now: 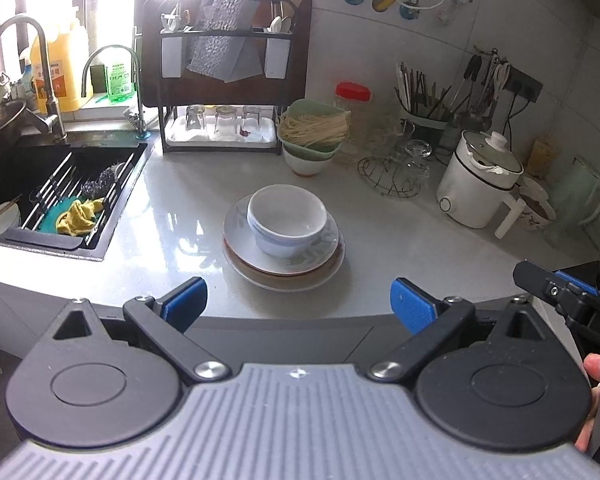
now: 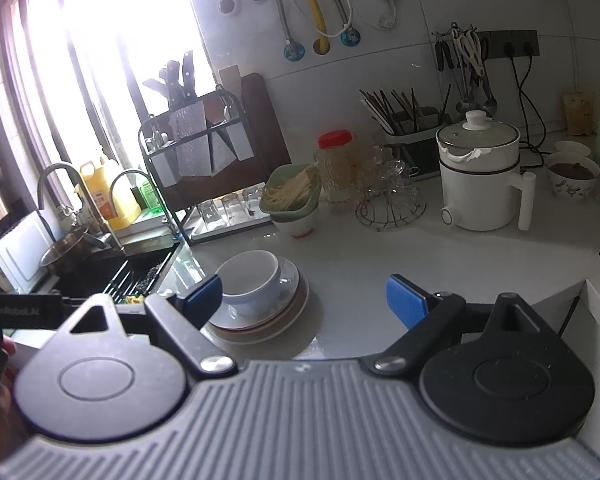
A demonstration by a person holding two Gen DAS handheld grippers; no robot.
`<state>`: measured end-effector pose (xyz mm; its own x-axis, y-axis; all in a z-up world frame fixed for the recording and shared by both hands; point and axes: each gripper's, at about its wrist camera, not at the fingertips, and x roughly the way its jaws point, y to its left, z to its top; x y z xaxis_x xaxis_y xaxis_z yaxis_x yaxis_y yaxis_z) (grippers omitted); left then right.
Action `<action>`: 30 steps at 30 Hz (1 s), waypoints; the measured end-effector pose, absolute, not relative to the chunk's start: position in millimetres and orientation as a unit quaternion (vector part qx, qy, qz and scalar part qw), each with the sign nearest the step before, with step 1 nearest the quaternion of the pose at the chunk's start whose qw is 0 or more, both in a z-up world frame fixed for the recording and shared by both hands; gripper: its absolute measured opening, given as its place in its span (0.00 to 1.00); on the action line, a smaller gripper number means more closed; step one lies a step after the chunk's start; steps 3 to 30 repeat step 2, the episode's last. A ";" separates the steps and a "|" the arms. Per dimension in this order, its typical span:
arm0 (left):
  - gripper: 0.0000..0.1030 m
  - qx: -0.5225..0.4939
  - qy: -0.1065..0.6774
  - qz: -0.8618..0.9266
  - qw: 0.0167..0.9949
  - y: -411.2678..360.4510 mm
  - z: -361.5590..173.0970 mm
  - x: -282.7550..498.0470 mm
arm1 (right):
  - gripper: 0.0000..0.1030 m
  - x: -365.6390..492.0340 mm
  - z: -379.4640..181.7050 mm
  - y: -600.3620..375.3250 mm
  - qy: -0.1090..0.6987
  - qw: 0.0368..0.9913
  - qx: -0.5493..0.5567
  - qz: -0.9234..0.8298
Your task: Organize plates and bowls
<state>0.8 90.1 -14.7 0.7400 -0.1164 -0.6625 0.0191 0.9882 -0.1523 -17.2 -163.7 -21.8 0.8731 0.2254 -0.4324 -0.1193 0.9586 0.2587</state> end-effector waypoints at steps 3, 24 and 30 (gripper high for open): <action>0.97 -0.068 0.360 -0.033 0.930 90.8 -15.4 -0.1 | 0.88 -17.6 -21.5 -163.7 0.235 0.961 0.112 0.089; 0.97 -0.068 0.360 -0.033 0.930 90.8 -15.4 -0.1 | 0.88 -17.6 -21.5 -163.7 0.235 0.961 0.112 0.089; 0.97 -0.068 0.360 -0.033 0.930 90.8 -15.4 -0.1 | 0.88 -17.6 -21.5 -163.7 0.235 0.961 0.112 0.089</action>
